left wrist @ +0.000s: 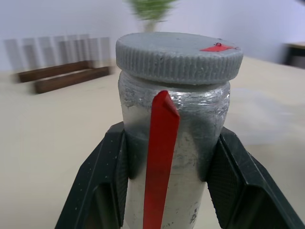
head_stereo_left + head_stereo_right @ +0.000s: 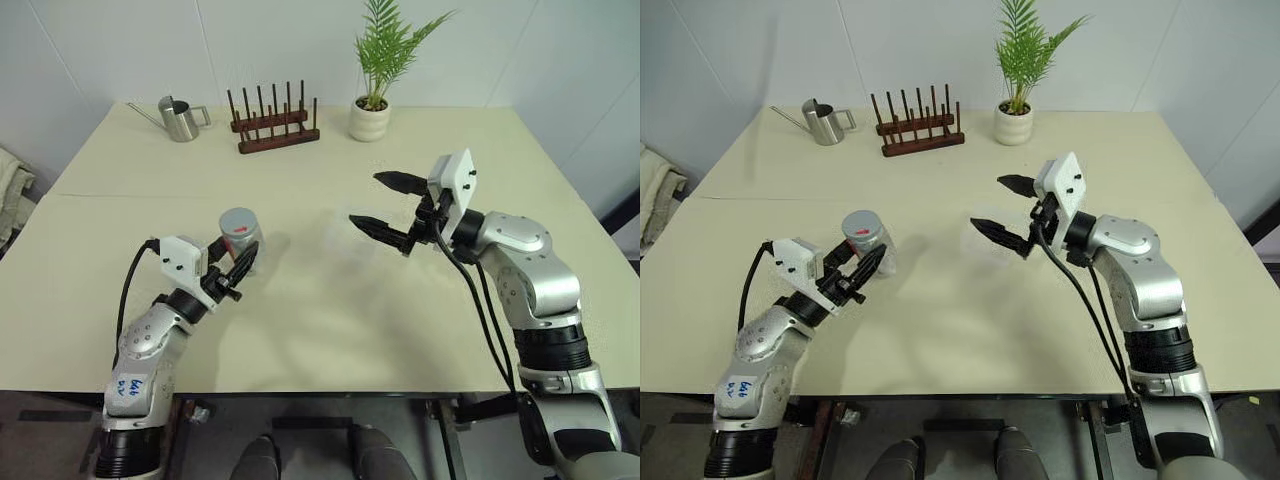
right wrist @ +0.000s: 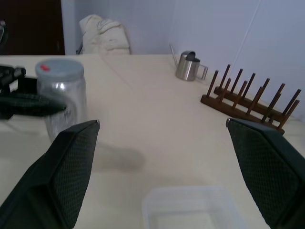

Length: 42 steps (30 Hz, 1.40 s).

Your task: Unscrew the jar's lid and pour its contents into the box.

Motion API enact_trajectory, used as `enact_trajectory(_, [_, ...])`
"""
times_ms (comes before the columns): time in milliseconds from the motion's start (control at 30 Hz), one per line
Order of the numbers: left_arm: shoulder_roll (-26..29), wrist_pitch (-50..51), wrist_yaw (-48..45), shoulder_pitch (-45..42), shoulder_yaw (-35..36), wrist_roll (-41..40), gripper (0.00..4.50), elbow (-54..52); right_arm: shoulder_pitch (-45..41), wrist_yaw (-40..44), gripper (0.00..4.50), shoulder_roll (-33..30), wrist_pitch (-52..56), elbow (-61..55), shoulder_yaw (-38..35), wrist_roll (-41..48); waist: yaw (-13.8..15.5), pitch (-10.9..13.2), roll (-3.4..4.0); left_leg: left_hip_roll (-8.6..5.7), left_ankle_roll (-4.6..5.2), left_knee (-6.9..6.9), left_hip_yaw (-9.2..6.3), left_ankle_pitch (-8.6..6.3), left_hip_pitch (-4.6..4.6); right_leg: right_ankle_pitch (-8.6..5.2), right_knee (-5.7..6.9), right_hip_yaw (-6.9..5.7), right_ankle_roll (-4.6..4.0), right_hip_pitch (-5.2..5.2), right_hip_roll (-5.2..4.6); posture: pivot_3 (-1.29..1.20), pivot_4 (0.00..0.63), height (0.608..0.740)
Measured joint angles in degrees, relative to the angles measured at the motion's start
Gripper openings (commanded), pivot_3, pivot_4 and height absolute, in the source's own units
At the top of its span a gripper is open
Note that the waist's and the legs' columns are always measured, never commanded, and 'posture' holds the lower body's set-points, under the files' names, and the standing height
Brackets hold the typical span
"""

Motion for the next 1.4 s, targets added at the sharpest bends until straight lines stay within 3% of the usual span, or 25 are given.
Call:
enact_trajectory(233, [4.8,6.1,-13.1,-7.6,-2.3,-7.4,1.85,2.9,0.9,-15.6,4.5,7.2,14.7,-17.3,0.4,4.4,-0.1,0.0,0.01,0.02,0.0,-0.07,-0.04,0.0,-0.01,-0.04,0.02,-0.04,-0.07,-0.05,0.0,0.0,0.15,0.74])
enact_trajectory(500, [5.8,7.4,-21.1,-15.1,-6.8,-7.3,1.85,10.0,0.1,-28.6,4.5,14.3,25.3,-25.3,5.3,4.7,-0.1,0.0,0.0,0.02,0.0,-0.23,-0.04,0.0,-0.03,-0.1,-0.01,-0.04,-0.17,-0.12,-0.02,0.0,0.15,0.74])
enact_trajectory(933, [6.1,7.7,-25.2,-17.8,-9.0,-6.6,1.85,12.3,0.9,-31.7,4.5,13.6,29.0,-26.6,11.8,1.0,-0.1,0.0,0.0,0.05,0.0,-0.86,-0.1,0.0,-0.1,0.06,0.22,-0.15,0.22,-0.56,-0.04,0.0,0.15,0.74])
enact_trajectory(1300, [6.0,7.5,-25.4,-17.8,-9.0,-5.0,1.85,12.0,1.6,-30.8,4.5,13.4,29.0,-26.3,12.0,0.0,-0.1,0.0,0.0,0.04,-0.02,-0.85,-0.09,0.01,-0.14,0.05,0.29,-0.15,0.22,-0.63,-0.03,0.0,0.15,0.74])
enact_trajectory(1400, [5.7,7.2,-25.4,-17.8,-9.0,-4.9,1.85,12.1,2.2,-30.4,3.85,13.2,29.1,-26.3,12.0,-0.1,-0.1,0.0,0.0,0.04,-0.02,-0.85,-0.09,0.01,-0.14,0.05,0.28,-0.15,0.22,-0.63,-0.04,0.0,0.15,0.74])
